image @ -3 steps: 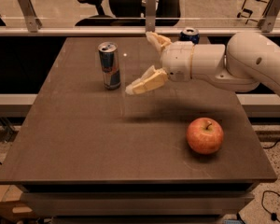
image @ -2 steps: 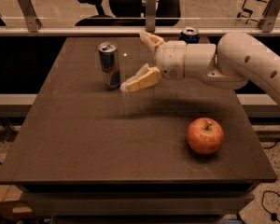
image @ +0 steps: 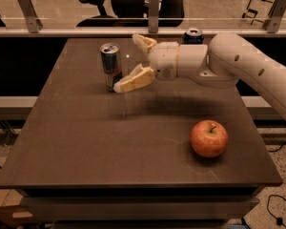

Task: Knock redbull can over

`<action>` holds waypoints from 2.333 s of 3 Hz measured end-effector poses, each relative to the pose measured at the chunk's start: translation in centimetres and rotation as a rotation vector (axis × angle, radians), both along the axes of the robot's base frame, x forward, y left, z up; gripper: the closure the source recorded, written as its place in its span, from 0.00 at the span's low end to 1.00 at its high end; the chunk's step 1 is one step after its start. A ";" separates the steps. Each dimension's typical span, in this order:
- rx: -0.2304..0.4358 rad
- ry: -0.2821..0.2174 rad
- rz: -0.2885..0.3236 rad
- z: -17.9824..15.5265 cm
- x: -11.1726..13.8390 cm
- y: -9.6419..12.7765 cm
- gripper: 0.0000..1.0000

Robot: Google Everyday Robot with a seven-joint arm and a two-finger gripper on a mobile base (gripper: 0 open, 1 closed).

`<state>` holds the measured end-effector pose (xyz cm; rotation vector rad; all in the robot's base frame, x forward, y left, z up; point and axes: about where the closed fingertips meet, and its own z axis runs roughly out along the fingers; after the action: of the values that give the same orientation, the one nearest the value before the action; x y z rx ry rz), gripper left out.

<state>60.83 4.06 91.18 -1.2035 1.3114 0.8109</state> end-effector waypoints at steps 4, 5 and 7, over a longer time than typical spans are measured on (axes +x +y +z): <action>0.015 0.050 0.105 -0.4 2.0 4.9 0.18; 0.016 0.050 0.109 -0.3 1.9 5.2 0.42; 0.016 0.050 0.118 -0.3 1.7 5.7 0.88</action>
Offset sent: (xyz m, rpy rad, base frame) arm 0.0200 0.0424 -0.0041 0.0094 0.0547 0.0850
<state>62.55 9.76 90.92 -1.2643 1.2804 0.9401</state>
